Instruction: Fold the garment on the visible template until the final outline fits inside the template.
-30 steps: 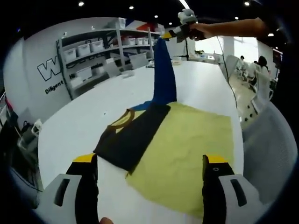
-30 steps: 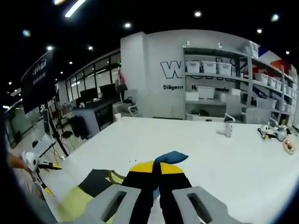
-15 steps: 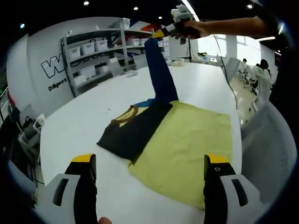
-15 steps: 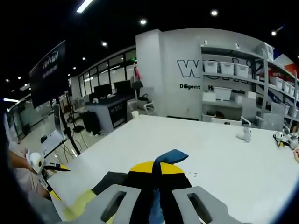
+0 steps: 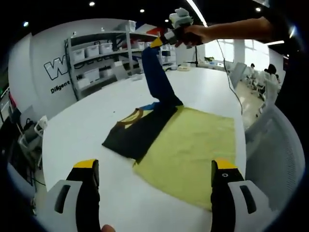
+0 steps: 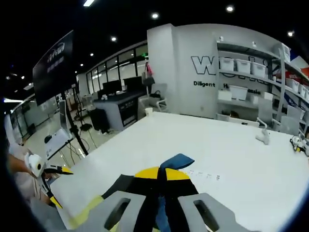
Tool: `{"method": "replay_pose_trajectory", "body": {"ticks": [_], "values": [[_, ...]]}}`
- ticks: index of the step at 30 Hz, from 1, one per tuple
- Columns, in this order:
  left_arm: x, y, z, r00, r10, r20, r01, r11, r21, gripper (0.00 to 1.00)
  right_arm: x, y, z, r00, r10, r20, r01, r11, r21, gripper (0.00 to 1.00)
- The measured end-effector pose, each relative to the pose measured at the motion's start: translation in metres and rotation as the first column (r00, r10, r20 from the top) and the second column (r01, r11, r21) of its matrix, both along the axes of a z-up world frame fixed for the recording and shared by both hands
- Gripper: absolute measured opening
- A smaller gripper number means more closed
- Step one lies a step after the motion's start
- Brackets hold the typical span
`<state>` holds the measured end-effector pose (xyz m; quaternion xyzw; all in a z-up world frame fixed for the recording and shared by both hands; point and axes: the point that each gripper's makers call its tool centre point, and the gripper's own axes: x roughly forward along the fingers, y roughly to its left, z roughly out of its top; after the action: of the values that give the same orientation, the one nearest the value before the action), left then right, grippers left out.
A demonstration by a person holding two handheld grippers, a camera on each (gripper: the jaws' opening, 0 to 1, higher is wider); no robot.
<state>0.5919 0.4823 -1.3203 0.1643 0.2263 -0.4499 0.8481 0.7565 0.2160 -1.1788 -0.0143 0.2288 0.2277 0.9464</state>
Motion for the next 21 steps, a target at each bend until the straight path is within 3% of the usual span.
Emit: {"method": "replay_pose_trajectory", "body": {"ticks": [11, 21], "values": [[-0.004, 0.019, 0.002, 1.000, 0.020, 0.003, -0.020, 1.000, -0.022, 0.93, 0.002, 0.045, -0.028, 0.998, 0.035, -0.051, -0.034, 0.999, 0.008, 0.00], [-0.006, 0.027, -0.002, 1.000, 0.026, -0.005, -0.026, 0.999, -0.032, 0.93, 0.002, 0.102, -0.048, 0.989, 0.125, -0.082, -0.127, 0.992, -0.024, 0.00]]}}
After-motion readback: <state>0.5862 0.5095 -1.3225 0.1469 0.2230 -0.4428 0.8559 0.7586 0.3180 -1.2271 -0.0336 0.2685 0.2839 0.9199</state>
